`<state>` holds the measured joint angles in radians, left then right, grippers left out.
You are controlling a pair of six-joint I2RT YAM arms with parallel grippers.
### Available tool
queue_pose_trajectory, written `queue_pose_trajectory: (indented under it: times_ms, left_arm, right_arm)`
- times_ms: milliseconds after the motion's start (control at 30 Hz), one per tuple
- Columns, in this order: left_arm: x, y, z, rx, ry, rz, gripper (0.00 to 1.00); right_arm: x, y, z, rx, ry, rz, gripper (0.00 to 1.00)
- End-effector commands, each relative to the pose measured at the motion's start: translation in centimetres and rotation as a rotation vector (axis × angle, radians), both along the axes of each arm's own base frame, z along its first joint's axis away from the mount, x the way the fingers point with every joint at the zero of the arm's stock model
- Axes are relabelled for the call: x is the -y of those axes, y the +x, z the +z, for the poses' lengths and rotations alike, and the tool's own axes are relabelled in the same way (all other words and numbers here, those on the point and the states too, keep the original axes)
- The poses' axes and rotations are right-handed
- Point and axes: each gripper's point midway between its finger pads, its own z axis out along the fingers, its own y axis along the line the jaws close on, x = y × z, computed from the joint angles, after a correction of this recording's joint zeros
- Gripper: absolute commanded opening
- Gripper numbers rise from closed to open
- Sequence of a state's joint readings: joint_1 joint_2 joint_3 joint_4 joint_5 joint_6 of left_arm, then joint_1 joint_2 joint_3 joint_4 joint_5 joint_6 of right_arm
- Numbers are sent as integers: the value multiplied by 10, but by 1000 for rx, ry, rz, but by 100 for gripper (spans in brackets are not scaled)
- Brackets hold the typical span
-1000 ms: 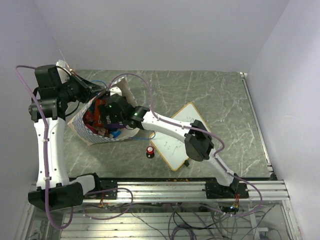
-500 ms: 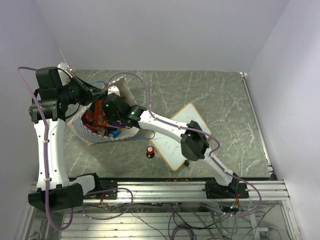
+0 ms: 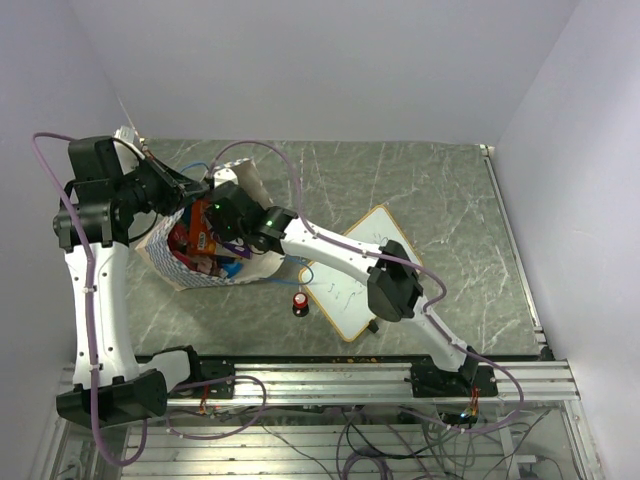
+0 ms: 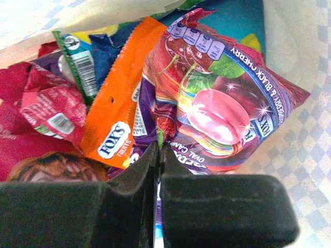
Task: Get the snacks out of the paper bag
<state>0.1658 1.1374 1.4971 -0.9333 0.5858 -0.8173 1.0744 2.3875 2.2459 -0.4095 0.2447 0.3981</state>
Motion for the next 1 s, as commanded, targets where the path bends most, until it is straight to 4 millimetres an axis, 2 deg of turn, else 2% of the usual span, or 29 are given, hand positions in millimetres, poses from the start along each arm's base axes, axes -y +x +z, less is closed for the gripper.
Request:
queue_pose_trajectory:
  times_ms: [0,467,567,600,800,967]
  left_arm:
    - [7,-19,26,80,20,-33,7]
    - [3,-17,24,78,29,-8,7]
    - [2,-17,25,77,33,0,7]
    - [1,-16,27,81,34,2,7]
    - [-1,-11,40,110,56,7,7]
    - [-3,-9,38,103,71,6,7]
  right_arm:
    - [-8,-12,67,67,137,80,0]
    - [16,-47,118,67,261,178,0]
    - [16,-52,115,39,279,200,0]
    - [19,-56,127,42,297,211,0]
    - [27,-73,135,4,324,256,0]
    - [40,-87,150,-19,331,279,0]
